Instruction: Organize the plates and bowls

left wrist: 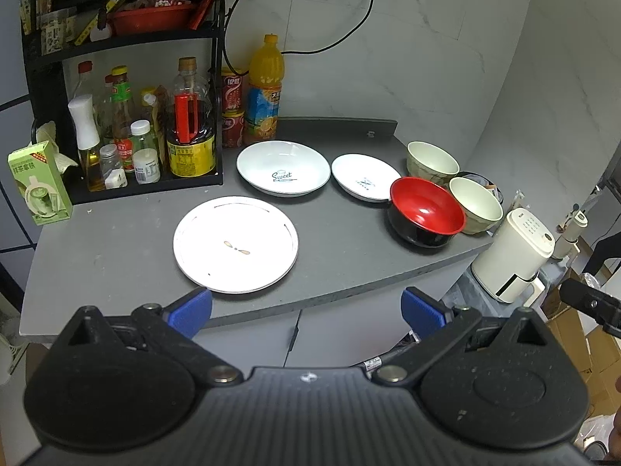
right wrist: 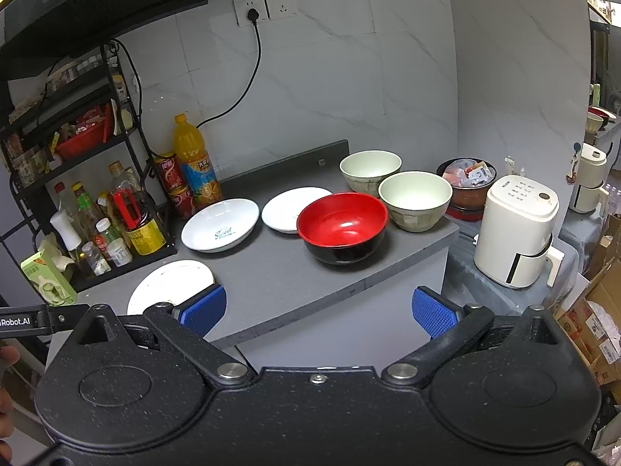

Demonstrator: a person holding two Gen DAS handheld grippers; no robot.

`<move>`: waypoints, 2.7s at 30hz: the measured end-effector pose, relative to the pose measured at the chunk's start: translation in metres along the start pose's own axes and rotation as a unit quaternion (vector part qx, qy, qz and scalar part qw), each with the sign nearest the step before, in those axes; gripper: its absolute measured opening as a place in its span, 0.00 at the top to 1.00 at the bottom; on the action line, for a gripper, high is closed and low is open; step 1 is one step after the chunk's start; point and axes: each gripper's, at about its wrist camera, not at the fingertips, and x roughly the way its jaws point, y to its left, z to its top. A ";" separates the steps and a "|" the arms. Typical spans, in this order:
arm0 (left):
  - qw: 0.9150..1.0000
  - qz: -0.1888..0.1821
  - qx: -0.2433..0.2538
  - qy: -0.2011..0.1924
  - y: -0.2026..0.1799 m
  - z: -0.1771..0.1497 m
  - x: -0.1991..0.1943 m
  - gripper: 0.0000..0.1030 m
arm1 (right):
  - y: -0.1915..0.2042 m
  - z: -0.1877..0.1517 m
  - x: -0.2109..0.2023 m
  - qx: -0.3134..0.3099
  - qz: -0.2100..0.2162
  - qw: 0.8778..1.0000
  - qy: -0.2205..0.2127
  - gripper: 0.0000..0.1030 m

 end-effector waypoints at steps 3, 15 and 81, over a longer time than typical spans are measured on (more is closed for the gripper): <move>1.000 0.001 0.001 0.002 -0.001 0.000 0.001 0.00 | -0.001 0.000 0.001 -0.001 0.001 1.000 0.003 0.00; 1.000 0.006 0.006 0.005 -0.008 0.001 -0.005 0.00 | -0.006 0.000 0.001 0.006 0.002 1.000 0.017 0.00; 0.984 -0.124 0.109 0.071 -0.069 0.166 0.192 0.00 | -0.025 0.090 0.140 0.113 -0.120 0.986 0.011 0.00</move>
